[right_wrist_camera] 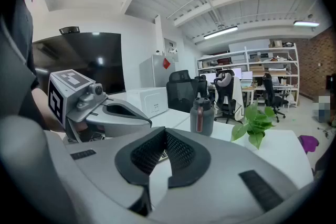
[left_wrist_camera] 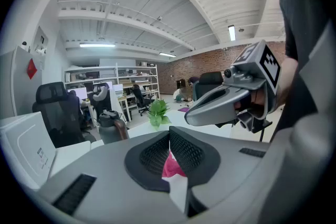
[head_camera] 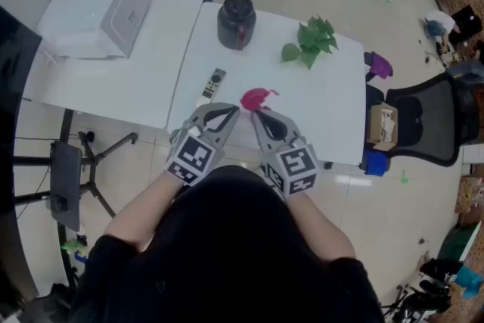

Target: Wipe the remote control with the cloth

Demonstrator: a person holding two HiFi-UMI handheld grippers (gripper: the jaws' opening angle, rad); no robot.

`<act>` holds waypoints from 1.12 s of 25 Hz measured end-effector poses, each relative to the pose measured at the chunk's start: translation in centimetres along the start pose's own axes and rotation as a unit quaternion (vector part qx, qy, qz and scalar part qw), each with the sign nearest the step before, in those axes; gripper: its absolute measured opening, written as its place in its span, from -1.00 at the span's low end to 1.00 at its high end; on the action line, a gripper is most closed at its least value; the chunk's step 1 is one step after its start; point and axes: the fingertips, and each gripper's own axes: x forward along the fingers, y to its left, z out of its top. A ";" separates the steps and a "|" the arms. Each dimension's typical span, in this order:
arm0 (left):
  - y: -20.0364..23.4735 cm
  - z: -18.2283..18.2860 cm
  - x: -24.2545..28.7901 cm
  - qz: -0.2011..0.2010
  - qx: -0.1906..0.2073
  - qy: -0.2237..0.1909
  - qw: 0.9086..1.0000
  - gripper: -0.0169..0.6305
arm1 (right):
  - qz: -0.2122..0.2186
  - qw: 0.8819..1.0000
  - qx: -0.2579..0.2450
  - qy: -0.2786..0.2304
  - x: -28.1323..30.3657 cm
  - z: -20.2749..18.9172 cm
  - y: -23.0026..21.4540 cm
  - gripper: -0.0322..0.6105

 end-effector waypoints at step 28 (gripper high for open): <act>11.6 -22.3 8.0 0.145 -0.128 0.215 0.957 -0.09 | -0.016 0.999 0.023 0.031 -1.0 -2.3 -0.9 -0.90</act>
